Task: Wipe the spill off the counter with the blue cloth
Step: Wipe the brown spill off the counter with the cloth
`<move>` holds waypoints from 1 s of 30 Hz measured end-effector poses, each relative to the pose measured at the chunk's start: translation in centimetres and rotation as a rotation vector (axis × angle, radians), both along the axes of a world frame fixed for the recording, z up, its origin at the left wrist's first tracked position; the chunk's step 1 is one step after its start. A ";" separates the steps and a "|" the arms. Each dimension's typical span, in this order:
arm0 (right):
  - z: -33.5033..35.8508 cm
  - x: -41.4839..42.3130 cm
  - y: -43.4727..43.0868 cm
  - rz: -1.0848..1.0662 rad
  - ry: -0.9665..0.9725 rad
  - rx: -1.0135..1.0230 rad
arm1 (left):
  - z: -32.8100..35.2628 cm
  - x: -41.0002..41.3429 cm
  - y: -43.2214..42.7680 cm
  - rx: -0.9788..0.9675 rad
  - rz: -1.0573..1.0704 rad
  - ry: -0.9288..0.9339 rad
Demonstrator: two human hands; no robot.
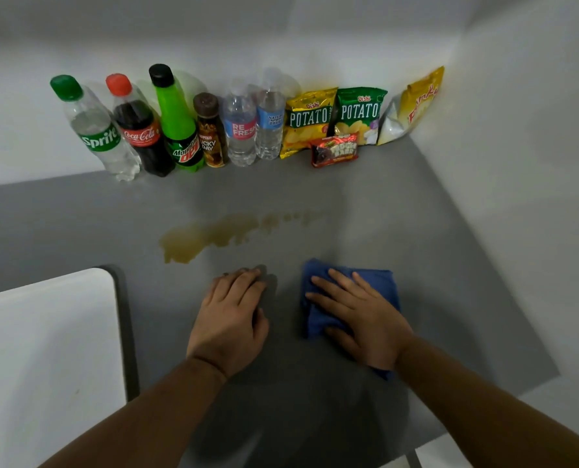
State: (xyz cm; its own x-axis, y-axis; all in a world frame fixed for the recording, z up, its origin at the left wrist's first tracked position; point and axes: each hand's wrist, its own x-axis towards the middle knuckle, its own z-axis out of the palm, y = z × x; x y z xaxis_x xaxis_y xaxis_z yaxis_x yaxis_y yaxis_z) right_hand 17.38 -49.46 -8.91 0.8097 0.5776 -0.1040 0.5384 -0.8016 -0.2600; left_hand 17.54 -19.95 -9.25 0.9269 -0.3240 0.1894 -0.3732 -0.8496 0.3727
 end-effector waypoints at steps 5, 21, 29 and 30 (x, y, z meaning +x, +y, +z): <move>0.3 2.1 0.4 -0.332 -0.013 -0.050 | 0.0 -0.1 -0.1 0.010 0.007 0.027; 0.1 -9.3 -1.6 -0.617 -0.002 0.004 | 1.2 -1.9 -0.2 0.004 -0.088 -0.009; -0.4 -9.1 2.3 -0.600 -0.007 0.016 | 1.9 -6.0 -3.0 0.008 -0.200 0.035; -0.4 -10.4 1.7 -0.530 -0.007 0.040 | 1.7 -6.3 -3.2 0.016 -0.197 0.040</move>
State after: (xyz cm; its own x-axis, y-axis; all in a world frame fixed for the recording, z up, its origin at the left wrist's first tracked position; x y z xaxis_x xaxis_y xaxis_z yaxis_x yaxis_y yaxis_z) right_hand 6.94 -47.77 -9.31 0.9922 0.0925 -0.0840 0.0640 -0.9538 -0.2936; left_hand 11.26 -23.12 -7.51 0.8518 -0.5027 0.1473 -0.5182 -0.7674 0.3775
